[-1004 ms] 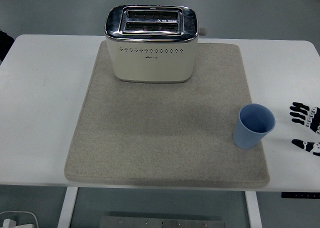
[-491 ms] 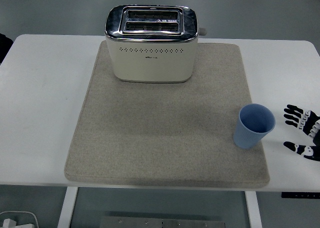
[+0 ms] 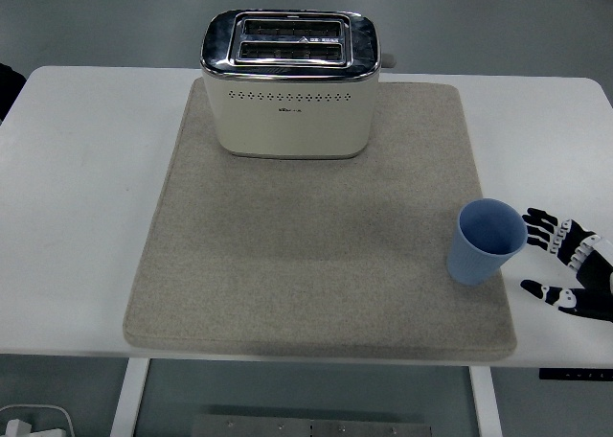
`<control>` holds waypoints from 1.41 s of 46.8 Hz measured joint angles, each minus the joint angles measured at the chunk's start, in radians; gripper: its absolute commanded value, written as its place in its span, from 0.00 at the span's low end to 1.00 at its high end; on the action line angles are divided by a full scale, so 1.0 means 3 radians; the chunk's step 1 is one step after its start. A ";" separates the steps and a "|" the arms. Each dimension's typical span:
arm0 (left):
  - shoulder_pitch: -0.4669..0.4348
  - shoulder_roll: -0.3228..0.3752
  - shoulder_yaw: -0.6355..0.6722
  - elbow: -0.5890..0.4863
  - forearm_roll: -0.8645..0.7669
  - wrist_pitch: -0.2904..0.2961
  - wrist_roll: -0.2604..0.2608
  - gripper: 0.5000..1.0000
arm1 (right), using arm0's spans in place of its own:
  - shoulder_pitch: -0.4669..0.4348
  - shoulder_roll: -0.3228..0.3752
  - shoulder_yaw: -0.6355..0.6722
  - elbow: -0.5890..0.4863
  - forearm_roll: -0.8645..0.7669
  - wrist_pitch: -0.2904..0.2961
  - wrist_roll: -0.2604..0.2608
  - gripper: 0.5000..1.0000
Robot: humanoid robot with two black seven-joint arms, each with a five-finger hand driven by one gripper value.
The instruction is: Put the water cup in front of the bread machine
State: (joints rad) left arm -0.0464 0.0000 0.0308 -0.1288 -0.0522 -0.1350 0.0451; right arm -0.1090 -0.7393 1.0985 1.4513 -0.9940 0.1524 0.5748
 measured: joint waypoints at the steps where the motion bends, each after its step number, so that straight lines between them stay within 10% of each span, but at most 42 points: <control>1: 0.0000 0.0000 0.0000 0.0000 0.0000 0.0000 0.0000 1.00 | 0.0000 0.0023 0.0012 0.0000 -0.0005 -0.0012 -0.0002 0.83; 66: 0.0000 0.0000 0.0000 0.0000 0.0000 0.0000 -0.0001 1.00 | 0.0230 0.0448 0.0091 -0.0041 -0.0389 -0.0038 -0.0371 0.83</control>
State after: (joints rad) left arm -0.0464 0.0000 0.0307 -0.1289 -0.0522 -0.1350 0.0447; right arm -0.0401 -0.6048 1.1259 1.4390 -1.1107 0.1409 0.4634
